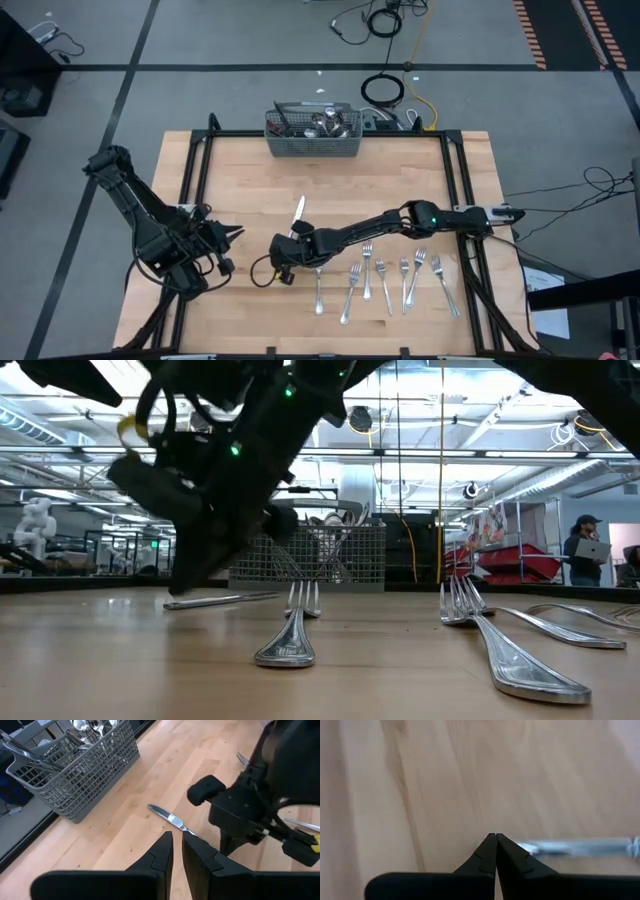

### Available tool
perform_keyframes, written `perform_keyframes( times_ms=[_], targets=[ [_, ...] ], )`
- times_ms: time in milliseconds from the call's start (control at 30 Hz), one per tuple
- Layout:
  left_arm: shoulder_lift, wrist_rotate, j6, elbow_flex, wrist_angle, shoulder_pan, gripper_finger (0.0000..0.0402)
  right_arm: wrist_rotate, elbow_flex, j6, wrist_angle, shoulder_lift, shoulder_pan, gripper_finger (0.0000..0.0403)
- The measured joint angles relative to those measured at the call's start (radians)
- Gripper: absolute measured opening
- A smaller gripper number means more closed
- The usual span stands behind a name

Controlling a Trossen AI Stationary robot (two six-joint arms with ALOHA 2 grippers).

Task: Sort silverware
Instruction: Put the silver knife into the gray utensil holder

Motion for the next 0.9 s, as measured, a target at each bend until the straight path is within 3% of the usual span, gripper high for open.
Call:
perform_keyframes(
  times_ms=[367,667,800,900],
  targets=[
    [0.000,-0.003,0.000,0.000,0.002,0.000,0.0049,-0.008,0.001,0.034,-0.019,0.009,0.021,0.0000],
    [0.000,-0.006,-0.001,0.000,0.003,0.000,0.0049,0.005,0.006,0.155,-0.214,0.004,0.020,0.0000],
    [0.000,-0.009,-0.023,-0.012,0.005,0.000,0.0049,0.086,0.006,0.162,-0.234,-0.013,0.032,0.0000],
    [-0.001,-0.038,-0.154,-0.068,0.046,0.005,0.0049,0.218,0.015,0.259,-0.357,-0.045,0.028,0.0000]
  ],
)
